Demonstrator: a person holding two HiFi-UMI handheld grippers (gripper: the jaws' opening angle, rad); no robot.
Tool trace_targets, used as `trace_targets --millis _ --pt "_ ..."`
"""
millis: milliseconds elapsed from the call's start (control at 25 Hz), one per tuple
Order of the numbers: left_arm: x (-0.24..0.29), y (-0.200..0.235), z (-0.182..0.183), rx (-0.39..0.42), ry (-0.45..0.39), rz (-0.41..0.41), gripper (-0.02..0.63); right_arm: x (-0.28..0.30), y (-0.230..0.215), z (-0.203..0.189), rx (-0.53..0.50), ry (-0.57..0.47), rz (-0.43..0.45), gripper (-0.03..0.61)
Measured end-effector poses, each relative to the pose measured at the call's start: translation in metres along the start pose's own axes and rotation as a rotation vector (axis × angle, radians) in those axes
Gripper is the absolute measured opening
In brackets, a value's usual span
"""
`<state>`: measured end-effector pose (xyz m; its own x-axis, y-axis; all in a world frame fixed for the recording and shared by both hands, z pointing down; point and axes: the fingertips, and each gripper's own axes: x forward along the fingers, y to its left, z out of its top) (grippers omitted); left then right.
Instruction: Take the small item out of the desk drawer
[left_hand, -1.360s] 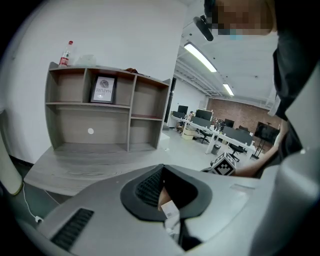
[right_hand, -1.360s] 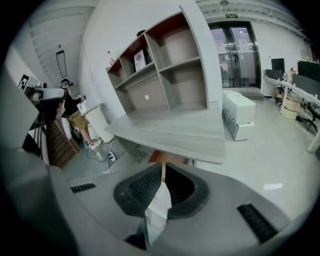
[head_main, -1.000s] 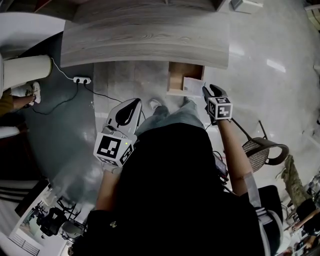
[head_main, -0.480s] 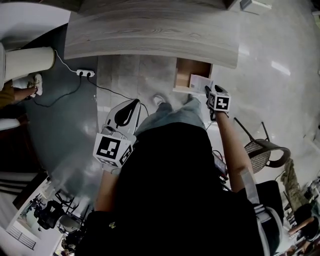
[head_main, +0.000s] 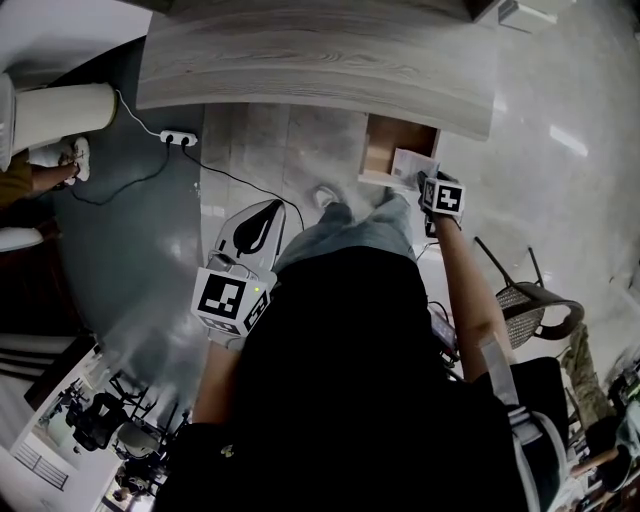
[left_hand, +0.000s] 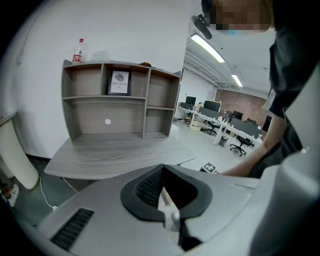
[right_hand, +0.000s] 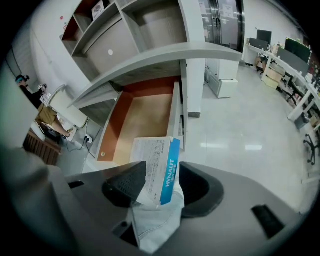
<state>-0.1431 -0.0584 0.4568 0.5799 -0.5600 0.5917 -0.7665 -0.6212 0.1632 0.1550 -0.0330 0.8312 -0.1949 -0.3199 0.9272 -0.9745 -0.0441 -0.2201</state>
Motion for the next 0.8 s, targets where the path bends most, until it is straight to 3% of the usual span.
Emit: trace_targets --millis 400,520,680,800 --pt "0.000 0.001 0.001 -0.002 -0.008 -0.009 0.009 -0.002 0.004 -0.001 -0.069 0.060 -0.077 0.186" --pt "-0.001 0.006 0.003 -0.018 -0.017 -0.006 0.009 -0.004 0.019 -0.003 -0.059 0.098 -0.063 0.177" --pt "0.000 0.007 0.006 -0.034 -0.041 -0.004 0.009 -0.025 0.006 -0.003 -0.158 0.165 -0.193 0.145" --pt "0.000 0.007 0.010 -0.049 -0.062 -0.005 0.009 -0.034 0.017 0.005 -0.223 0.160 -0.190 0.123"
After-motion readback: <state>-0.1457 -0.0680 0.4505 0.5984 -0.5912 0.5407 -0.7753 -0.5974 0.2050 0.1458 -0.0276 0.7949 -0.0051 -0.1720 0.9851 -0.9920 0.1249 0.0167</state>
